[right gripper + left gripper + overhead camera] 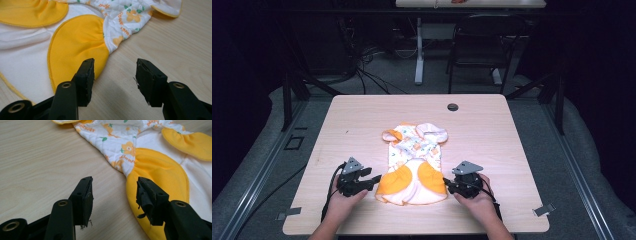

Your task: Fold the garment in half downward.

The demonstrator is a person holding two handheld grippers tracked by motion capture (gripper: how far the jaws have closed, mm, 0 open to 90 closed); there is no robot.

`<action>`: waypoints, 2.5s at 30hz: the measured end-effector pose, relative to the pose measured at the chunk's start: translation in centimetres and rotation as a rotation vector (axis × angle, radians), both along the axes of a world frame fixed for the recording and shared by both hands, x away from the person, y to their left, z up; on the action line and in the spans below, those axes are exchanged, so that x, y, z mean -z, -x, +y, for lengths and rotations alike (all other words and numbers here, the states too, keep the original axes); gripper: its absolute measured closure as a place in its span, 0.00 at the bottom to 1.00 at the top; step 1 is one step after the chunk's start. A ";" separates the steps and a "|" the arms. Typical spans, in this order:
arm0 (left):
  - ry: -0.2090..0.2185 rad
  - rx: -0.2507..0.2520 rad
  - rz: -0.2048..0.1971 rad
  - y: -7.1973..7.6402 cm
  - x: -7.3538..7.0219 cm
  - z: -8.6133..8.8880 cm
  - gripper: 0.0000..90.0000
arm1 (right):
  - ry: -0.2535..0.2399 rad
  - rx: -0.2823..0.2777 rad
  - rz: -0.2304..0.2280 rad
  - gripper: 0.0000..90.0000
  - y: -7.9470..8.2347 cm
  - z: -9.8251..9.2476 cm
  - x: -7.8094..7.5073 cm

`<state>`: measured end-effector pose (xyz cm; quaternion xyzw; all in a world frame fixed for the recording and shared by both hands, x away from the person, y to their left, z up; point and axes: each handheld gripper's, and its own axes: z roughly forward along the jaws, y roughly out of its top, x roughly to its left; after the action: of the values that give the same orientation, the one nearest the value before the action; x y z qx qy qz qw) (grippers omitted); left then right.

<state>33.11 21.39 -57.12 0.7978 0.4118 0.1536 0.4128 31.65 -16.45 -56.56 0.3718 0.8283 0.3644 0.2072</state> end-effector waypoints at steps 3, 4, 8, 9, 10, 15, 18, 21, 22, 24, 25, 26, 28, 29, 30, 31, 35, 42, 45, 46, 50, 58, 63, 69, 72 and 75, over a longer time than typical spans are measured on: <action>-0.002 -0.001 -0.004 0.0 0.0 -0.2 0.54 | -0.003 -0.003 0.026 0.54 -0.1 0.0 0.2; -0.023 -0.006 -0.003 0.1 0.1 -0.4 0.54 | 0.012 0.002 0.032 0.55 -0.1 0.1 0.5; -0.025 -0.004 0.016 0.2 0.1 -0.6 0.56 | 0.018 -0.018 0.036 0.61 0.2 0.4 0.6; -0.025 -0.004 0.016 0.2 0.1 -0.6 0.56 | 0.018 -0.018 0.036 0.61 0.2 0.4 0.6; -0.029 -0.003 0.016 0.3 0.1 -0.6 0.56 | 0.018 -0.023 0.038 0.62 0.2 0.5 0.5; -0.032 0.015 0.014 0.6 0.0 -1.0 0.61 | 0.019 -0.028 0.031 0.61 0.4 1.0 0.3; -0.012 0.029 0.013 0.7 -0.2 -1.4 0.61 | 0.016 -0.033 0.010 0.64 0.5 1.4 0.1; -0.021 0.029 0.005 0.6 -0.4 -1.6 0.62 | 0.007 -0.039 0.025 0.68 0.3 1.5 -0.1; -0.023 0.027 -0.003 0.5 -0.6 -2.0 0.62 | 0.010 -0.040 0.039 0.71 0.1 1.7 -0.2; -0.032 0.037 -0.007 0.2 -0.9 -2.3 0.62 | 0.008 -0.048 0.052 0.75 -0.1 2.0 -0.3; -0.025 0.044 -0.003 0.1 -1.1 -2.4 0.64 | 0.015 -0.050 0.049 0.76 -0.2 2.1 -0.5; -0.025 0.044 -0.003 0.1 -1.1 -2.4 0.68 | 0.019 -0.049 0.047 0.78 -0.3 2.4 -0.6; 0.000 0.066 0.010 -0.3 -1.3 -2.8 0.75 | 0.019 -0.056 0.050 0.82 -0.6 2.7 -0.8; -0.003 0.070 0.008 -0.5 -1.4 -3.0 0.75 | 0.019 -0.056 0.050 0.82 -0.6 2.7 -0.8; -0.008 0.071 0.013 -0.8 -1.5 -3.3 0.78 | 0.023 -0.056 0.055 0.84 -0.8 2.9 -0.9; -0.007 0.071 0.019 -1.0 -1.5 -3.4 0.83 | 0.038 -0.052 0.055 0.88 -1.3 3.3 -1.1; -0.052 0.078 0.034 -2.7 -1.0 -4.8 0.97 | 0.054 -0.049 0.066 1.00 -2.8 3.9 -1.3; -0.075 0.065 0.050 -4.8 -0.3 -6.1 1.00 | 0.060 -0.043 0.117 1.00 -5.4 4.6 -0.5; -0.081 0.057 0.068 -5.3 0.1 -6.2 1.00 | 0.057 -0.037 0.129 1.00 -6.0 4.7 -0.1; -0.081 0.057 0.068 -5.3 0.1 -6.2 1.00 | 0.064 -0.033 0.135 1.00 -6.1 4.8 0.0; -0.104 0.067 0.079 -5.4 0.6 -6.1 1.00 | 0.072 -0.034 0.136 1.00 -6.2 4.9 0.4; -0.109 0.103 0.077 -4.3 0.7 -5.8 1.00 | 0.063 -0.066 0.163 1.00 -5.5 4.6 0.4; -0.103 0.124 0.089 -3.1 0.6 -5.6 1.00 | 0.061 -0.092 0.174 1.00 -4.3 4.4 0.4; -0.094 0.141 0.098 -1.7 0.6 -5.4 1.00 | 0.074 -0.131 0.186 1.00 -3.0 4.3 0.3; -0.071 0.155 0.111 -0.8 0.7 -5.1 1.00 | 0.073 -0.145 0.183 1.00 -2.0 4.2 0.4; -0.072 0.166 0.109 -0.1 0.7 -5.0 1.00 | 0.070 -0.159 0.185 1.00 -1.3 4.1 0.4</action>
<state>33.22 16.41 -57.86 0.8507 0.3602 0.0898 0.3722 32.97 -12.31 -56.93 0.3296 0.8830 0.3144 0.1131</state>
